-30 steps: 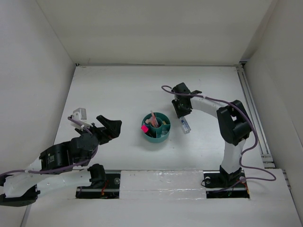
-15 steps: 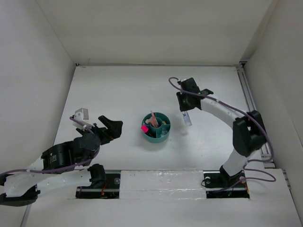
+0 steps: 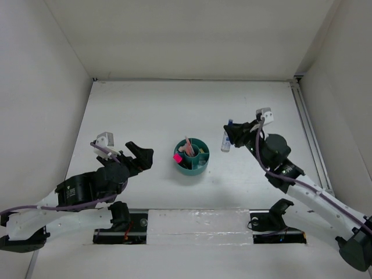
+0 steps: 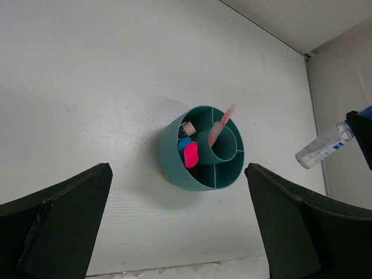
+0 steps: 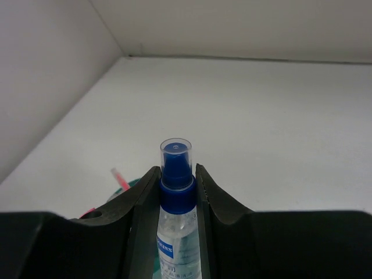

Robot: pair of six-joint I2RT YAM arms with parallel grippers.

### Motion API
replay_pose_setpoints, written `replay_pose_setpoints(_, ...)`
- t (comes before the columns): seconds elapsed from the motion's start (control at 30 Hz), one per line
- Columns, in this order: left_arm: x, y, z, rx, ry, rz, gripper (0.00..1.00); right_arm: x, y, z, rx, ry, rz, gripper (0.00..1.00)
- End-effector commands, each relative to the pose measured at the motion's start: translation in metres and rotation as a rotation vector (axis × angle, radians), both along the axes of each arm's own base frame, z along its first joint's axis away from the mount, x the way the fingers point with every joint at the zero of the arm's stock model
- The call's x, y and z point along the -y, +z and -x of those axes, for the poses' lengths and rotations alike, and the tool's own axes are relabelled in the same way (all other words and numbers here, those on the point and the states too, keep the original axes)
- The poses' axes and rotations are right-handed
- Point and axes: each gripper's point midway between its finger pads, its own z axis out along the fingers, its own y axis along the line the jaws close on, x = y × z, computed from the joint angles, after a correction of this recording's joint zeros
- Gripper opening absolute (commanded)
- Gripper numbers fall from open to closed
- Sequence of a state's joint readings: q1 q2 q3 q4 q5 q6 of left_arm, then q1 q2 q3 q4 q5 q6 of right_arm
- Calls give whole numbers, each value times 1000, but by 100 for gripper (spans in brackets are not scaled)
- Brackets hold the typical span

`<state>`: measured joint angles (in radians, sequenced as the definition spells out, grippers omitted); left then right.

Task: Sort the stationery into containers
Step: Place the stationery in the storage box.

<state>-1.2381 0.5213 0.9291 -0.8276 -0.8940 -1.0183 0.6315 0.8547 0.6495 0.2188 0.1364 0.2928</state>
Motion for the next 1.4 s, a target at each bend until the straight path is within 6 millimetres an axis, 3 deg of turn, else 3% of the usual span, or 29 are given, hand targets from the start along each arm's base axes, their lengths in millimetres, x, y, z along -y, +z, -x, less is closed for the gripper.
replay_pose_setpoints(0.0,-5,3,-2,10,29,10,100,-7,47,17,228,56,-210,0)
replay_pose_setpoints(0.17,-6,4,-1,12,29,18,100,-11,62,37,324,85,-271,0)
replay_pose_setpoints(0.23,-6,4,-1,12,29,18,100,-16,54,44,327,96,-276,0)
replay_pose_setpoints(0.27,-7,4,-1,14,26,10,100,-16,63,48,361,105,-298,0)
replay_pose_setpoints(0.47,-4,1,-2,8,26,-9,100,-29,58,50,361,104,-296,0)
replay_pose_setpoints(1.0,3,-1,-2,8,1,-24,100,-60,19,45,345,117,-311,0)
replay_pose_setpoints(1.23,4,1,-3,11,1,-15,100,-62,-6,49,341,137,-305,0)
replay_pose_setpoints(1.37,7,0,-3,8,-9,-22,100,-62,-10,49,349,134,-300,0)
